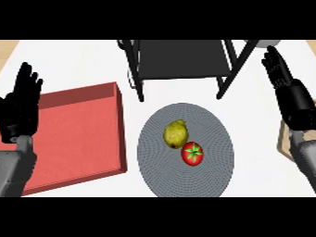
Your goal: Pick the tomato from the placemat and place it in the tiered shelf
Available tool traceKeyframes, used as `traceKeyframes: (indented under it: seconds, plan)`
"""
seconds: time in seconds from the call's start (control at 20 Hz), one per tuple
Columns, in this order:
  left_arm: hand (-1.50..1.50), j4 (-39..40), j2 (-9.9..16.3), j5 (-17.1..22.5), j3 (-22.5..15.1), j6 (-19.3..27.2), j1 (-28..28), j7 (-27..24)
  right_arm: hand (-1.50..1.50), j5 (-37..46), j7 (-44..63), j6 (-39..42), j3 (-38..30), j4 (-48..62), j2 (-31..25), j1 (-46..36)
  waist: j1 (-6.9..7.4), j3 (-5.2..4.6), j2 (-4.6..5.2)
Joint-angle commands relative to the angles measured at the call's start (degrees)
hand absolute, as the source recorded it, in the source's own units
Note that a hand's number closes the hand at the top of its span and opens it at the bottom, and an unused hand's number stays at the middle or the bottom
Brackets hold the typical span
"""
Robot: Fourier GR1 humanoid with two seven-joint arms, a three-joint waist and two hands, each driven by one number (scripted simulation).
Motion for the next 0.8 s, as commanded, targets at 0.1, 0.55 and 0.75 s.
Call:
traceKeyframes:
  seconds: [0.1, 0.55, 0.75]
  plan:
    - [0.0, 0.0, 0.5, -2.6, -4.8, -6.0, 2.2, -4.9, -1.5, -3.7, 8.3, -8.2, -4.8, -1.9, 4.0, 6.0, -1.78, -0.01, -0.35]
    - [0.0, -2.4, -0.5, -4.2, -11.4, -10.0, 3.9, -5.1, 1.5, 4.9, 9.1, -37.1, -8.9, 7.7, 12.0, 21.9, -4.93, -0.22, -0.11]
    - [0.0, -2.0, -1.2, -4.9, -12.9, -11.1, 5.8, -7.1, -1.5, 5.0, -2.2, -50.1, -10.4, -1.7, 25.5, 28.2, -2.79, 0.01, -0.62]
